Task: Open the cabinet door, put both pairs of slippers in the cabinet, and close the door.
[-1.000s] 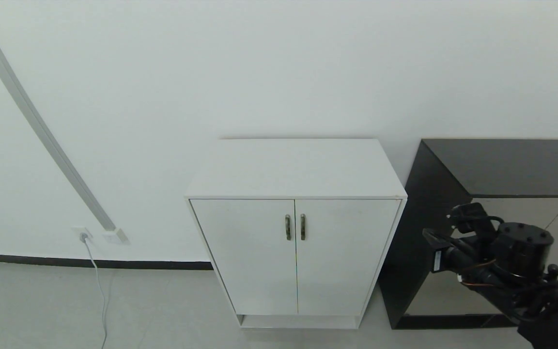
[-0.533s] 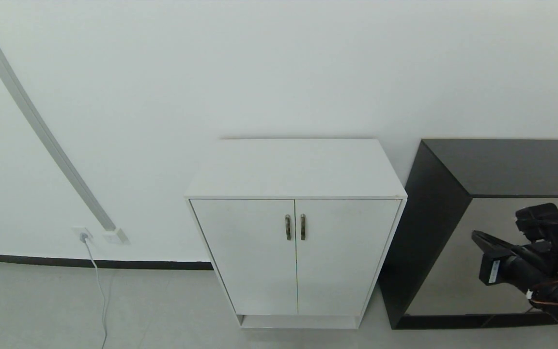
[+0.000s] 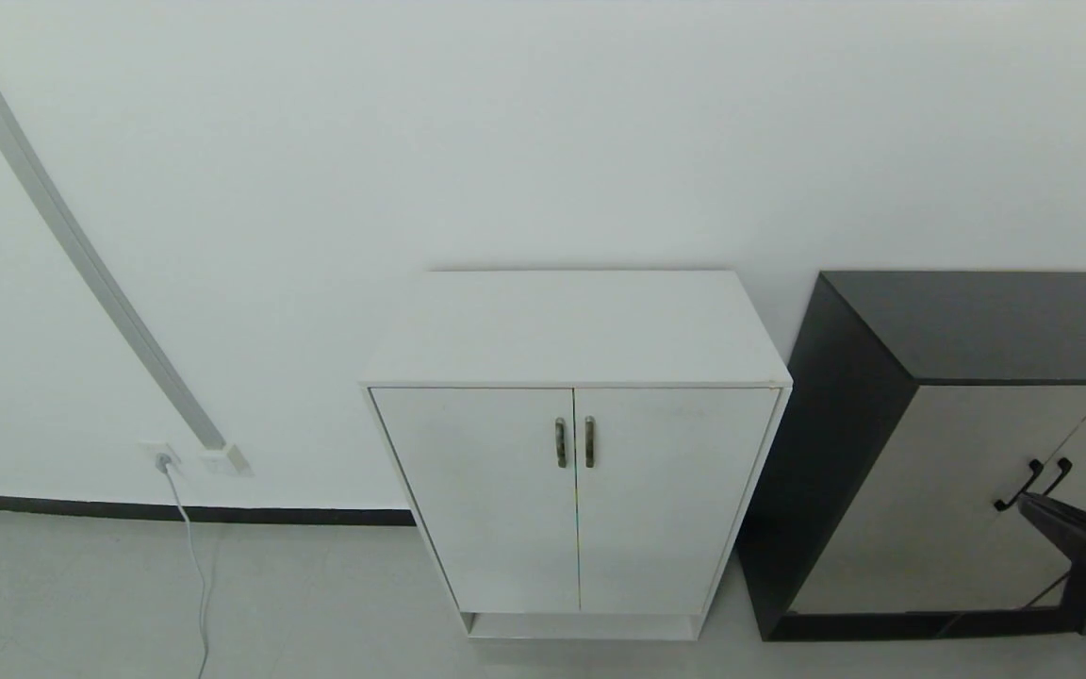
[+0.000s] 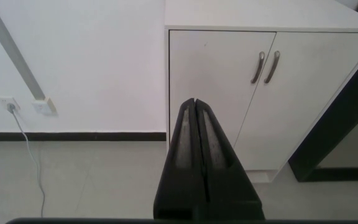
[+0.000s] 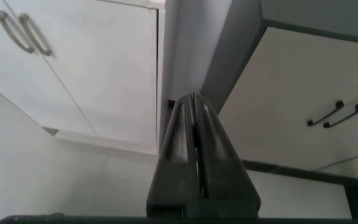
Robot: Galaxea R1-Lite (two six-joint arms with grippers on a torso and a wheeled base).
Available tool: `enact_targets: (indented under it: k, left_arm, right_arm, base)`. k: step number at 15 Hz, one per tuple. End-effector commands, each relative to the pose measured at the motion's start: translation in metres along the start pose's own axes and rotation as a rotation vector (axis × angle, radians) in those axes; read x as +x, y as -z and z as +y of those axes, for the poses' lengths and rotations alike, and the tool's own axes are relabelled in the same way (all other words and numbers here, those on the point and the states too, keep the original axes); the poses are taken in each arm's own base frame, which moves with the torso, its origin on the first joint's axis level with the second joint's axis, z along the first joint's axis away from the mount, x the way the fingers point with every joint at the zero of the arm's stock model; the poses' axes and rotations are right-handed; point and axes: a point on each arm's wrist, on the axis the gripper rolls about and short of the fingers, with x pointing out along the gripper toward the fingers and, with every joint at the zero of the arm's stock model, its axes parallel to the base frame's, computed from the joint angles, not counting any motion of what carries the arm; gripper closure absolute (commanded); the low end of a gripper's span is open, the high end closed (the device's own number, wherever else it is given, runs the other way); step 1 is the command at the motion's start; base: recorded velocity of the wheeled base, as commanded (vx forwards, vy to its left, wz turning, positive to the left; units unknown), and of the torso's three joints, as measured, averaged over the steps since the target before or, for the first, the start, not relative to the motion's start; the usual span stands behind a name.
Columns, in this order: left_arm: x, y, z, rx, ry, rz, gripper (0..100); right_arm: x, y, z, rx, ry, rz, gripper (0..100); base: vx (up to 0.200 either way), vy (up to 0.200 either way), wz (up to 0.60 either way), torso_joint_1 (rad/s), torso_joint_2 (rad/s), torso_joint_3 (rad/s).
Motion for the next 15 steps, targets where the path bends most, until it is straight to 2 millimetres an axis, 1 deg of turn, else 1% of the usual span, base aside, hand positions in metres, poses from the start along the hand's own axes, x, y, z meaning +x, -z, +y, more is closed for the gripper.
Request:
enact_targets:
  k: [1,4,5,7,9,11,12,14,15]
  left_arm:
    - [0.0,0.0,0.0,-0.001,0.0,0.0,100]
    - [0.0,0.0,0.0,-0.001,0.0,0.001,100]
    - [0.0,0.0,0.0,-0.001,0.0,0.0,100]
    - [0.0,0.0,0.0,-0.001,0.0,0.001,100]
    - [0.0,0.0,0.0,-0.001,0.0,0.001,100]
    - [0.0,0.0,0.0,-0.001,-0.001,0.001,100]
    - [0.0,0.0,0.0,-0.001,0.0,0.001,100]
    - [0.0,0.0,0.0,-0.002,-0.003,0.001,100]
    - [0.0,0.0,0.0,-0.002,-0.001,0.0,100]
  right_arm:
    - [-0.036,-0.01,-0.004,0.01,-0.006,-0.097,100]
    - [-0.056,-0.004,-0.006,0.017,-0.009,-0.093,100]
    - [-0.06,-0.002,-0.006,0.017,-0.009,-0.09,100]
    - [-0.078,0.008,-0.007,0.017,-0.01,-0.075,100]
    - [-0.091,0.011,-0.008,0.029,-0.004,-0.102,100]
    - [-0.1,0.015,-0.009,0.033,0.008,-0.116,100]
    - [-0.102,0.019,-0.01,0.035,0.053,-0.09,100]
    - [-0.103,0.022,-0.014,0.05,0.224,-0.044,100]
    - [-0.106,0.024,-0.014,0.067,0.25,-0.061,100]
  base:
    - [0.0,0.0,0.0,0.0,0.0,0.0]
    - [0.0,0.0,0.0,0.0,0.0,0.0]
    - [0.0,0.0,0.0,0.0,0.0,0.0]
    - [0.0,0.0,0.0,0.0,0.0,0.0]
    - [0.0,0.0,0.0,0.0,0.0,0.0]
    - [0.0,0.0,0.0,0.0,0.0,0.0]
    - [0.0,0.0,0.0,0.0,0.0,0.0]
    - [0.0,0.0,0.0,0.0,0.0,0.0]
    - [0.0,0.0,0.0,0.0,0.0,0.0]
